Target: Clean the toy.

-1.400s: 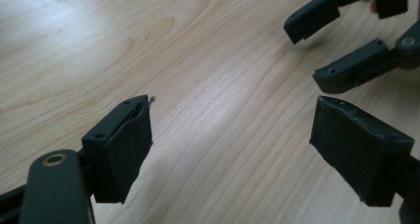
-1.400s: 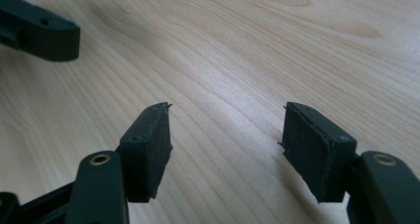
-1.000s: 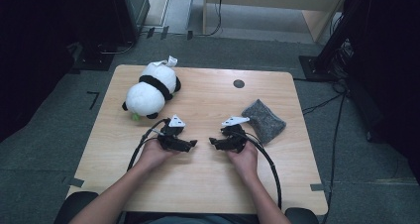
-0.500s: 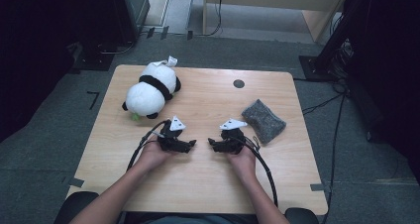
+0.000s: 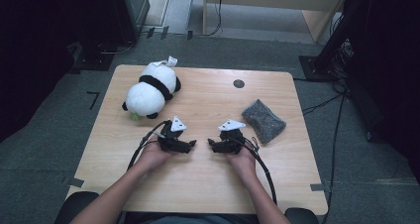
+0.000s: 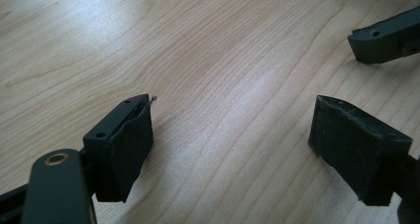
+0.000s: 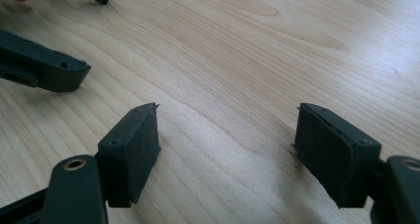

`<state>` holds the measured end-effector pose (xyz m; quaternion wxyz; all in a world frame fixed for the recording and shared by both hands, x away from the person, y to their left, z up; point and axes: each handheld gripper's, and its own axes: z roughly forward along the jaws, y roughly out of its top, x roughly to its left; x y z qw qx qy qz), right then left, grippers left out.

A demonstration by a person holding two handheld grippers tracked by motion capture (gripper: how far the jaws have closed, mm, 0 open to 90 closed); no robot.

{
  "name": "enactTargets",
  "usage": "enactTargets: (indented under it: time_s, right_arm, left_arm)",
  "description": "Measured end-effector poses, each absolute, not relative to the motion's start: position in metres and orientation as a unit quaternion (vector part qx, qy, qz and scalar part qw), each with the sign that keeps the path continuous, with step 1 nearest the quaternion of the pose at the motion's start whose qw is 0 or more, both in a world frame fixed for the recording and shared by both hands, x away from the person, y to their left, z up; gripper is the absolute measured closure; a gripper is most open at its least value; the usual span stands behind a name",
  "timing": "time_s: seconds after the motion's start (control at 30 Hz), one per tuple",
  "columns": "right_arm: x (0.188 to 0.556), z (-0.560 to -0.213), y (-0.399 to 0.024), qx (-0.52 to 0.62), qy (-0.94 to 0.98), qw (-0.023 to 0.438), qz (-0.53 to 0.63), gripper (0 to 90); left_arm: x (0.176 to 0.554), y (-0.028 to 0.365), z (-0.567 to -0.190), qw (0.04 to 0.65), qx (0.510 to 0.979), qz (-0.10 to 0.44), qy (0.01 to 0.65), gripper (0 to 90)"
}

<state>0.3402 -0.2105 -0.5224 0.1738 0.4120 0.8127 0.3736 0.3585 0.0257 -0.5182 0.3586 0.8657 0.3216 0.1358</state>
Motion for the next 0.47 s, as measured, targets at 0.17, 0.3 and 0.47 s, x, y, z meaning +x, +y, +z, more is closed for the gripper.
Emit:
enactTargets:
  time_s: [0.17, 0.3, 0.47]
  right_arm:
    - [0.3401, -0.5224, -0.2102, 0.410, 0.814, 0.172, 0.373, 24.0]
    - [0.3402, -0.5225, -0.2101, 0.409, 0.815, 0.172, 0.373, 23.3]
    - [0.3400, -0.5224, -0.2099, 0.408, 0.817, 0.170, 0.371, 22.5]
  left_arm:
    - [0.3585, 0.0257, -0.5182, 0.358, 0.866, 0.136, 0.322, 16.8]
    - [0.3585, 0.0256, -0.5182, 0.359, 0.866, 0.136, 0.322, 16.9]
    - [0.3585, 0.0257, -0.5182, 0.358, 0.866, 0.136, 0.322, 16.9]
